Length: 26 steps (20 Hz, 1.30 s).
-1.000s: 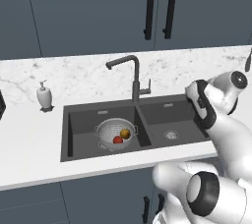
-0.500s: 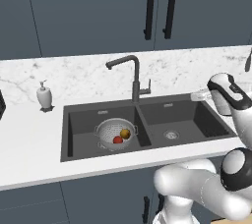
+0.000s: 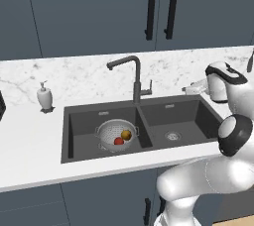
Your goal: Put the colander in the sink, put the pear, apple in the colander, and turn on the sink faucet and pour water over the colander.
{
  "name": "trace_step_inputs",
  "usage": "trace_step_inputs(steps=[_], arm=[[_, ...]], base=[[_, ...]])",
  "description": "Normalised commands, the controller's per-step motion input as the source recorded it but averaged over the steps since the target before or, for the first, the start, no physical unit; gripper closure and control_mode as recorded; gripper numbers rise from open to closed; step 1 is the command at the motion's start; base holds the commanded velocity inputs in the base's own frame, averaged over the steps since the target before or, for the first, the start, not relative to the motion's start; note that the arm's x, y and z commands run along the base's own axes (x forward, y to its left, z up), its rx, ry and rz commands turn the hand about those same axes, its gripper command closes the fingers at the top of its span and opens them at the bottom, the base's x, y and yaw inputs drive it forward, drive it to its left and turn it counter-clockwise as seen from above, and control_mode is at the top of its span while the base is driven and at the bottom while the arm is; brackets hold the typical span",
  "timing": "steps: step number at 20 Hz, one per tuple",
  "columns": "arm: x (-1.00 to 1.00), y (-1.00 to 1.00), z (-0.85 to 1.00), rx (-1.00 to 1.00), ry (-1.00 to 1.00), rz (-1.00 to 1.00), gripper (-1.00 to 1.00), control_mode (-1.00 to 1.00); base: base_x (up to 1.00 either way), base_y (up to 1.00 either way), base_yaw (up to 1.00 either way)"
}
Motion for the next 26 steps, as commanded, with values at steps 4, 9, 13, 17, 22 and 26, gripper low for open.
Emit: trace_step_inputs(steps=[4, 9, 13, 17, 22, 26], arm=[[0.36, 0.07, -0.2, 0.0, -0.42, 0.26, -1.0, -1.0], [0.39, 0.06, -0.13, 0.0, -0.32, 0.14, -1.0, -1.0], [0.53, 0.04, -0.01, 0.0, -0.03, 0.02, -1.0, -1.0], [0.49, 0.12, -0.01, 0.0, 0.0, 0.0, -1.0, -1.0], [0.48, 0.26, -0.12, 0.0, 0.0, 0.0, -1.0, -1.0], [0.46, 0.36, -0.21, 0.0, 0.0, 0.0, -1.0, -1.0]], base=[[0.0, 0.0, 0.0], [0.0, 0.0, 0.0], [0.0, 0.0, 0.0], [0.0, 0.0, 0.0], [0.0, 0.0, 0.0], [0.0, 0.0, 0.0]])
